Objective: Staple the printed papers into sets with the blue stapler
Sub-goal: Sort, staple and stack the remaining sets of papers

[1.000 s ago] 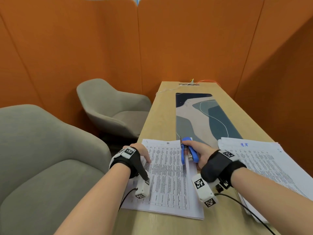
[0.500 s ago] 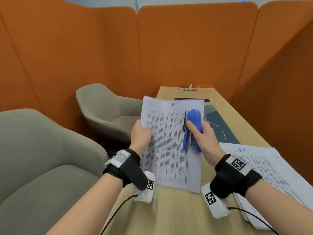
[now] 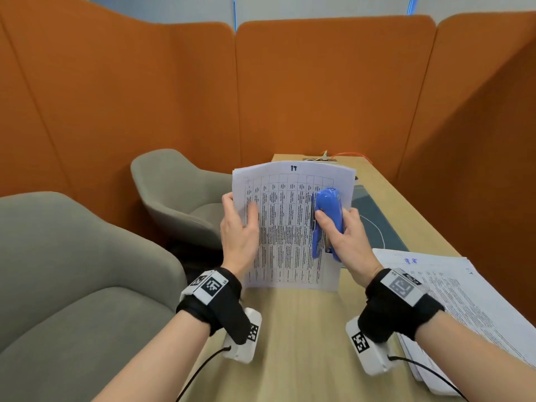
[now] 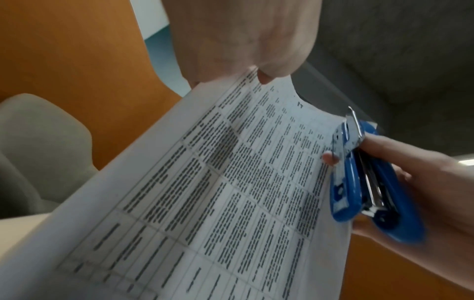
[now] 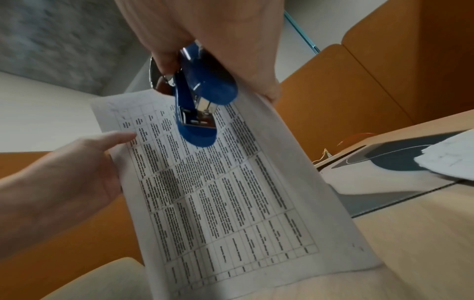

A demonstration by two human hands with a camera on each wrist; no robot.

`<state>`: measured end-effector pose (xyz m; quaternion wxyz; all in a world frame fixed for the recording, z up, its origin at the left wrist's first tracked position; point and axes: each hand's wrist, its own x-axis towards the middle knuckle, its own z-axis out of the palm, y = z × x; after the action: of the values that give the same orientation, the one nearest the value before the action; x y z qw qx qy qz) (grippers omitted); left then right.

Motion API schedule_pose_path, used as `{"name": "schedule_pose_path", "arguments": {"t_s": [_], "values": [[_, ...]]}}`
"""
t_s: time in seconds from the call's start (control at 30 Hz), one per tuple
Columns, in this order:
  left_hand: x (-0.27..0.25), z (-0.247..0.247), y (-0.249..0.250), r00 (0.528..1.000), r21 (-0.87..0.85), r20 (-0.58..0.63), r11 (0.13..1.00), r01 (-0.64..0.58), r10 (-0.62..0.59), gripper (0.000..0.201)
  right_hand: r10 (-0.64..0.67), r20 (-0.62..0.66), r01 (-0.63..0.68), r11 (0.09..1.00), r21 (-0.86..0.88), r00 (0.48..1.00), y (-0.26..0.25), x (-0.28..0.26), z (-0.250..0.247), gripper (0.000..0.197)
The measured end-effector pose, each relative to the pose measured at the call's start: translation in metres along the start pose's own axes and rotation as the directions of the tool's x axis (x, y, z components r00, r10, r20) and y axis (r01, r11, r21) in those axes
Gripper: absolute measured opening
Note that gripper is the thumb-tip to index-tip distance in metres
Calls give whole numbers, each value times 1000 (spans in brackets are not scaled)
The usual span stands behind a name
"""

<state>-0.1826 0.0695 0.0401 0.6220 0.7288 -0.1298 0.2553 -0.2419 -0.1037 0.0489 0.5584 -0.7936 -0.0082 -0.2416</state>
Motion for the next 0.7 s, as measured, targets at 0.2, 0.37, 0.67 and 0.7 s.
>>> {"name": "schedule_pose_path", "arguments": {"t_s": [0.2,0.37,0.67,0.7], "values": [[15,-1,6,999,27,46,999,17,-18,3,85,-52,-85,996,9,995,-7,11,-15,25],[14,-1,-3,910,60,242,941,333,-338,15,399,194,-418,906,70,896,-4,3,-45,35],[-25,15,-50,767,95,302,819,567,-566,30,627,242,-639,768,-33,741,34,-31,-42,32],[-26,15,-53,771,90,283,816,572,-571,27,638,235,-653,757,-19,733,36,-33,-40,32]]}}
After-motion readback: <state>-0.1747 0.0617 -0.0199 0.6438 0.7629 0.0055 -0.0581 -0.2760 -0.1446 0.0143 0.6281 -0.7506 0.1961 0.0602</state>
